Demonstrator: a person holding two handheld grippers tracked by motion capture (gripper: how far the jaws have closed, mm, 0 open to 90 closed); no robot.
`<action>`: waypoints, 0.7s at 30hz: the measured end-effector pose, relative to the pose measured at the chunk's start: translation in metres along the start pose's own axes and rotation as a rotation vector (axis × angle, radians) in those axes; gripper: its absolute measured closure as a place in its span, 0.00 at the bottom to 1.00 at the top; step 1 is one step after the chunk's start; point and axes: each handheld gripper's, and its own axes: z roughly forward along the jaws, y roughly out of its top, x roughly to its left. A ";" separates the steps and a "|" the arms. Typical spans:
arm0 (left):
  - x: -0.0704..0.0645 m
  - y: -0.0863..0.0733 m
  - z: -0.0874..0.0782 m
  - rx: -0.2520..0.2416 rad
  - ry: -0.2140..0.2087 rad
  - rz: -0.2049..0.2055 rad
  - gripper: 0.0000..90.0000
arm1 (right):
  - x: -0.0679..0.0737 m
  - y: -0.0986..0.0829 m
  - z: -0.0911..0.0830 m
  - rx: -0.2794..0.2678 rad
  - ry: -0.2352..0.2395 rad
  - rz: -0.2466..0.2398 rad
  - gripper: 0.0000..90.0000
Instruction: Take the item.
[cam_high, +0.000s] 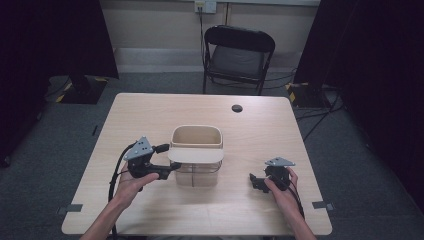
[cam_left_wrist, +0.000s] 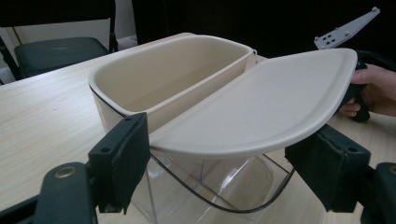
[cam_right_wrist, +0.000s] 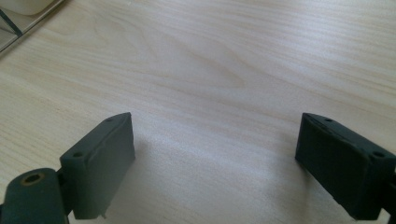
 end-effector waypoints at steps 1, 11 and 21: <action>0.000 0.000 0.000 0.001 -0.002 0.002 0.25 | 0.000 0.000 0.000 0.001 0.000 0.001 0.12; 0.001 0.002 0.002 -0.006 0.006 -0.002 0.25 | 0.000 0.000 0.000 0.001 -0.001 0.001 0.12; 0.002 0.004 0.004 -0.008 0.008 -0.001 0.25 | 0.000 0.000 0.000 0.001 -0.001 -0.001 0.12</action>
